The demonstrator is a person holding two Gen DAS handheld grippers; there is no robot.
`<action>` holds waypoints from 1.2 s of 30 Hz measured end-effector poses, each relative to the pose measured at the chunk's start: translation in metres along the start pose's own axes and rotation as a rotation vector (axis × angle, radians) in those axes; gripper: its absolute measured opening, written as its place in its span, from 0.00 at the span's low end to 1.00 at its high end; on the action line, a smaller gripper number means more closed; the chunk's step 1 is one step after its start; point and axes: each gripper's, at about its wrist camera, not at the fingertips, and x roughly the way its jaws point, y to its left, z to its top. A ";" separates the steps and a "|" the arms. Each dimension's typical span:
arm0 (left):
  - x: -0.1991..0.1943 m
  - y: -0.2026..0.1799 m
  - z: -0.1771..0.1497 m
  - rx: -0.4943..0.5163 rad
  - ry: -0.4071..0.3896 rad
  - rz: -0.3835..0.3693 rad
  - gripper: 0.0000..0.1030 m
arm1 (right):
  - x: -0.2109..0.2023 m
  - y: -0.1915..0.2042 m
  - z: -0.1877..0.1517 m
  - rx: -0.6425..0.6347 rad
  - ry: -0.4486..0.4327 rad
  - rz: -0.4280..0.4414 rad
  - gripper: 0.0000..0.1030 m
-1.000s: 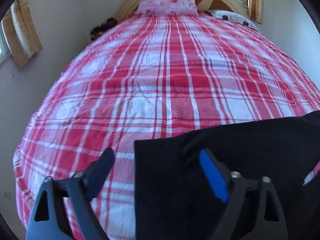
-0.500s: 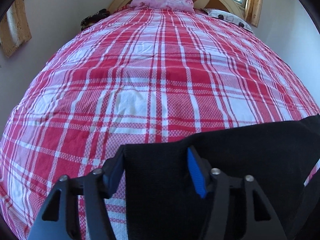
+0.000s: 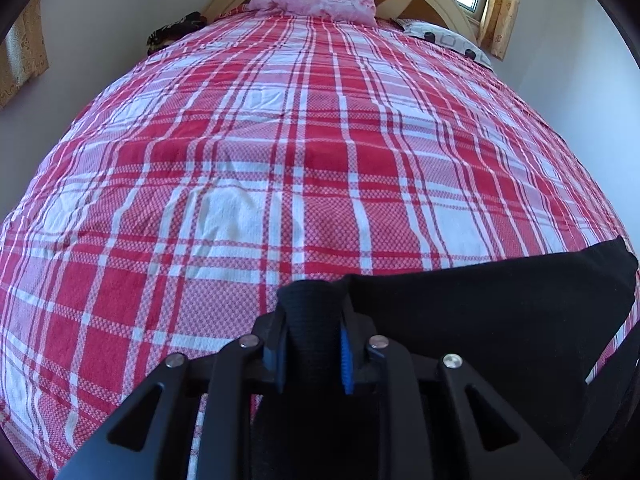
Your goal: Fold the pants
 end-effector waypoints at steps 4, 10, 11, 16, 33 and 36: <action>0.004 -0.002 -0.001 0.018 0.000 0.010 0.21 | 0.031 0.012 0.027 -0.068 0.039 -0.023 0.61; 0.005 -0.006 -0.005 0.062 -0.030 0.028 0.22 | 0.084 0.027 0.050 -0.173 0.153 -0.036 0.61; 0.005 -0.006 -0.005 0.062 -0.032 0.026 0.22 | 0.096 0.028 0.052 -0.183 0.187 -0.033 0.61; 0.010 -0.002 -0.003 0.060 -0.020 -0.006 0.25 | 0.128 0.028 0.053 -0.194 0.261 -0.028 0.61; -0.049 -0.003 -0.003 0.063 -0.225 -0.043 0.14 | 0.039 0.022 0.062 -0.197 0.013 0.172 0.07; -0.070 0.003 -0.012 0.030 -0.307 -0.081 0.14 | 0.003 0.000 0.056 -0.161 -0.095 0.240 0.07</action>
